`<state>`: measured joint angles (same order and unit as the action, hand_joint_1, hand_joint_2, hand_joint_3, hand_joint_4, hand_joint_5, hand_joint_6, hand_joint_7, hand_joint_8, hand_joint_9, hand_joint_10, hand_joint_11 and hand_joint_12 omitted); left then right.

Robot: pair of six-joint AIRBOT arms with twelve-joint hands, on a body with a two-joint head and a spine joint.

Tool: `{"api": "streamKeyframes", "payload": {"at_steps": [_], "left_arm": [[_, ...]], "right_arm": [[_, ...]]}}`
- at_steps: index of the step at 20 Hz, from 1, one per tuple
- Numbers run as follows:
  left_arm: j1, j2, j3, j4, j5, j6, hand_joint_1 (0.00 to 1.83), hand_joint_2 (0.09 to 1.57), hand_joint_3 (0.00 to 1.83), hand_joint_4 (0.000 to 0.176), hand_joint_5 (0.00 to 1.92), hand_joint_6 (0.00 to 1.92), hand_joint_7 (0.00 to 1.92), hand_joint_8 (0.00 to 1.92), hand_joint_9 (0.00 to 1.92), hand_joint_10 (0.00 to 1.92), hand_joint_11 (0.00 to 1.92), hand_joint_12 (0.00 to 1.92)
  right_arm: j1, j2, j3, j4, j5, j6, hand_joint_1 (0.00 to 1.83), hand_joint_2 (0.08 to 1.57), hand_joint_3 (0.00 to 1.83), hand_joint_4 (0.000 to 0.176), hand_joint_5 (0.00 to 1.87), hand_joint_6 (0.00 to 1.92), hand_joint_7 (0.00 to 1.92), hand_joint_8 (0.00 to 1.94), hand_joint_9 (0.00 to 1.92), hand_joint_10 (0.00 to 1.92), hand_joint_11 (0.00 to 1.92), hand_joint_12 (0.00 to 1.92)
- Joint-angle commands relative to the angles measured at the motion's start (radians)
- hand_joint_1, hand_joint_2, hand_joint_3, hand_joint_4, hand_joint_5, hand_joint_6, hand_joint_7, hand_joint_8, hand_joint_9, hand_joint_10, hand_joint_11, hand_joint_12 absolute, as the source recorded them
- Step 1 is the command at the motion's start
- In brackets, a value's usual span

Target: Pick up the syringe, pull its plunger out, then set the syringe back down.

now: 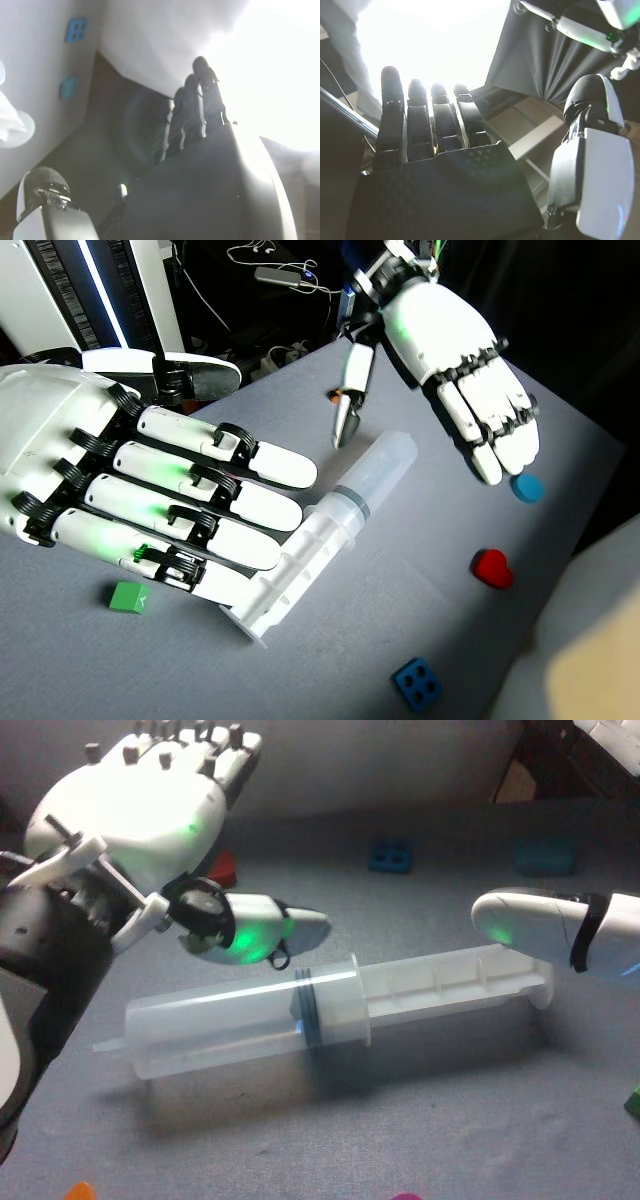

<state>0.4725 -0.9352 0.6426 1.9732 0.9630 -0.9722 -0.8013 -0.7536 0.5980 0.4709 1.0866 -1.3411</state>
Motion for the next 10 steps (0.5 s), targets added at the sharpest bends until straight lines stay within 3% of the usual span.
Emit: {"api": "streamKeyframes", "payload": {"at_steps": [1, 3, 5, 10], "left_arm": [[-0.002, 0.005, -0.011, 0.080, 0.099, -0.001, 0.36, 0.89, 0.00, 0.000, 0.00, 0.00, 0.03, 0.01, 0.07, 0.01, 0.00, 0.44], [0.016, 0.011, -0.030, 0.077, 0.133, -0.007, 0.35, 0.90, 0.00, 0.000, 0.00, 0.00, 0.04, 0.01, 0.08, 0.01, 0.00, 0.46], [0.025, 0.012, -0.039, 0.081, 0.156, -0.014, 0.31, 0.90, 0.00, 0.000, 0.00, 0.00, 0.04, 0.00, 0.09, 0.00, 0.00, 0.37], [0.024, 0.012, -0.043, 0.088, 0.169, -0.020, 0.36, 0.88, 0.00, 0.000, 0.00, 0.00, 0.08, 0.01, 0.10, 0.01, 0.00, 0.46]], "right_arm": [[0.008, 0.003, -0.004, -0.042, 0.115, 0.003, 0.13, 0.90, 0.00, 0.000, 0.00, 0.00, 0.01, 0.00, 0.05, 0.00, 0.00, 0.71], [0.007, 0.003, -0.005, -0.042, 0.115, 0.003, 0.12, 0.90, 0.00, 0.000, 0.00, 0.00, 0.00, 0.00, 0.05, 0.00, 0.00, 0.63], [0.007, 0.002, -0.005, -0.042, 0.114, 0.003, 0.09, 0.91, 0.00, 0.000, 0.00, 0.00, 0.00, 0.00, 0.00, 0.00, 0.00, 0.43], [0.007, 0.002, -0.006, -0.042, 0.115, 0.003, 0.04, 0.93, 0.00, 0.000, 0.00, 0.00, 0.00, 0.00, 0.00, 0.00, 0.00, 0.48]]}}
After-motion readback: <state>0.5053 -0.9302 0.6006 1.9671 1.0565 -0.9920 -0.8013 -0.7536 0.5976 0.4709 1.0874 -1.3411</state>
